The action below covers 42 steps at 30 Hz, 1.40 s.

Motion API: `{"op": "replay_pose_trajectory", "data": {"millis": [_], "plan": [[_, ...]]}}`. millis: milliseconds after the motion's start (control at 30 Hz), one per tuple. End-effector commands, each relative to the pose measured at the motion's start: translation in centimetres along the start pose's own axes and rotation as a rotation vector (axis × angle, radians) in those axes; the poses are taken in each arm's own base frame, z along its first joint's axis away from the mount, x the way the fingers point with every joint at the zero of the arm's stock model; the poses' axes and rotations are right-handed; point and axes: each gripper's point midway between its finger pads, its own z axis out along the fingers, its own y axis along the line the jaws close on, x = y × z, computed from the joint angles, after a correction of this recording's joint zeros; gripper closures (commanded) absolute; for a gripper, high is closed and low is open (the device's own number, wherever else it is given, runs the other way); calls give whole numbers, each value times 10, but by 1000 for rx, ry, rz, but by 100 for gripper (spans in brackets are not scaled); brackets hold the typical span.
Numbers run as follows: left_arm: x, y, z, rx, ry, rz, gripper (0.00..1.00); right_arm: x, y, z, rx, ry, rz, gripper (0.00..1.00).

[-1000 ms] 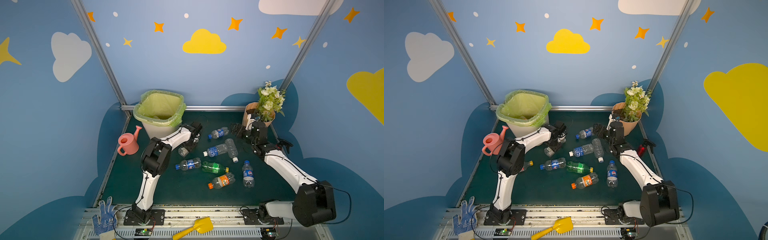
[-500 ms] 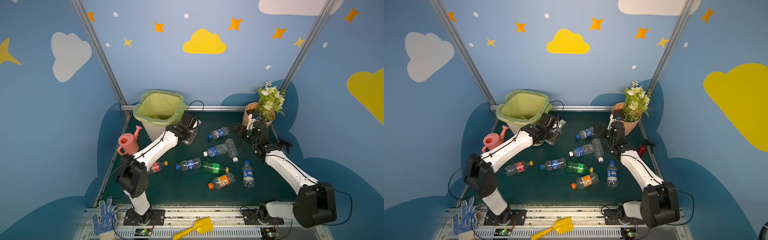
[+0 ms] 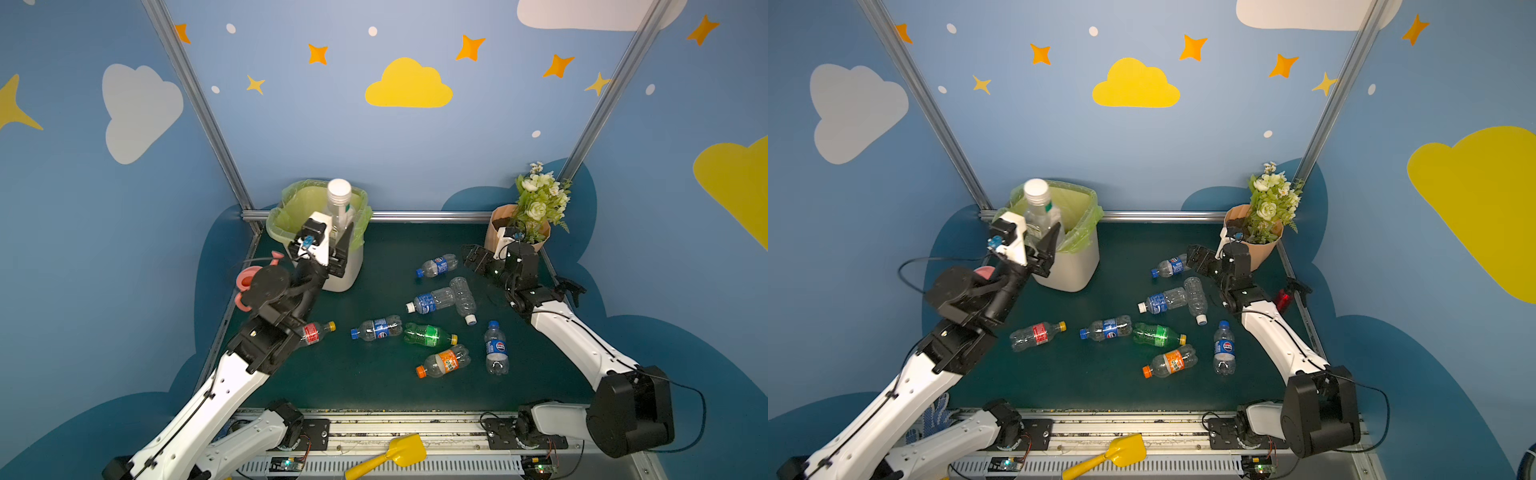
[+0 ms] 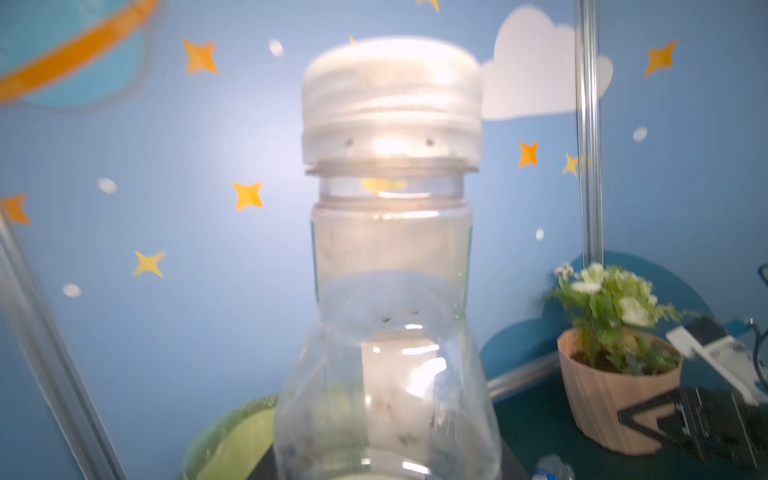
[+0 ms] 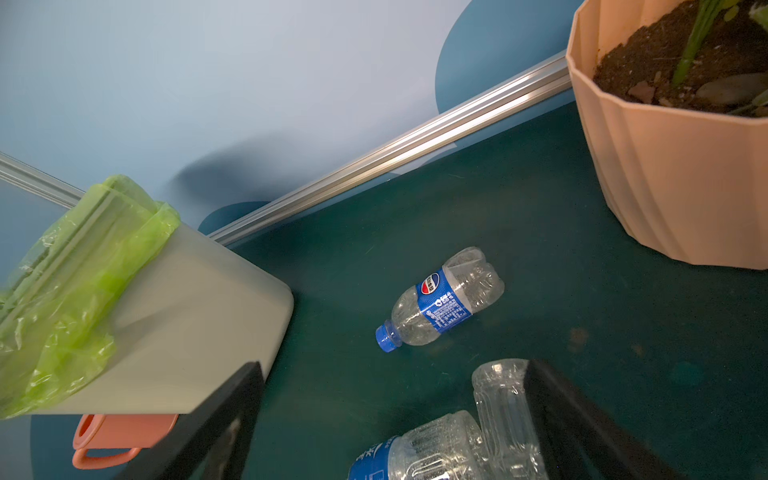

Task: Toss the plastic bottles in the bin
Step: 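Lift the small clear bottle with the left gripper over the bin, then open the left gripper to drop the small clear bottle into the bin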

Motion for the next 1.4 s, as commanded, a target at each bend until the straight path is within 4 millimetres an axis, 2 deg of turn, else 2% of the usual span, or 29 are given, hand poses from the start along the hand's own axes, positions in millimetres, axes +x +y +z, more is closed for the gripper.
{"op": "replay_pose_trajectory", "data": {"millis": [0,100,167,267,367,400,433,500,533,667,700,833,933,1067,1133,1267,1367], "plan": [[-42,19,-11,-77,-164,71,59,-7,7,-1,-30,-16,12,3],[-36,26,-2,-116,-118,88,57,-8,9,-3,-35,-18,14,3],[-17,32,12,-142,-59,71,56,-9,10,-5,-37,-19,13,3],[38,55,42,-202,94,-29,53,-11,10,-10,-34,-26,6,3],[109,80,78,-193,326,-179,48,-12,9,-15,-29,-39,1,3],[121,82,86,-182,369,-193,45,-12,9,-16,-26,-41,0,3],[128,80,92,-160,400,-190,38,-13,8,-17,-23,-46,-3,3],[119,79,98,-147,374,-197,7,-14,8,-21,-15,-53,-11,3],[107,80,98,-143,333,-198,0,-15,7,-23,-8,-57,-15,3],[47,85,75,-150,132,-187,0,-17,2,-28,16,-72,-31,3],[38,87,68,-160,108,-181,0,-16,0,-27,23,-72,-32,3],[20,84,41,-146,75,-127,0,-14,-5,-23,43,-60,-29,3],[17,83,24,-151,47,-133,0,-10,-13,-17,74,-37,-5,3],[35,73,15,-116,108,-142,0,-3,-18,-9,90,-4,23,3],[52,59,15,-65,173,-145,0,0,-22,-7,107,7,32,3],[89,12,14,85,309,-82,0,9,-34,-4,156,48,46,3],[128,-28,8,212,456,-12,0,15,-39,-2,177,70,58,3]]}}
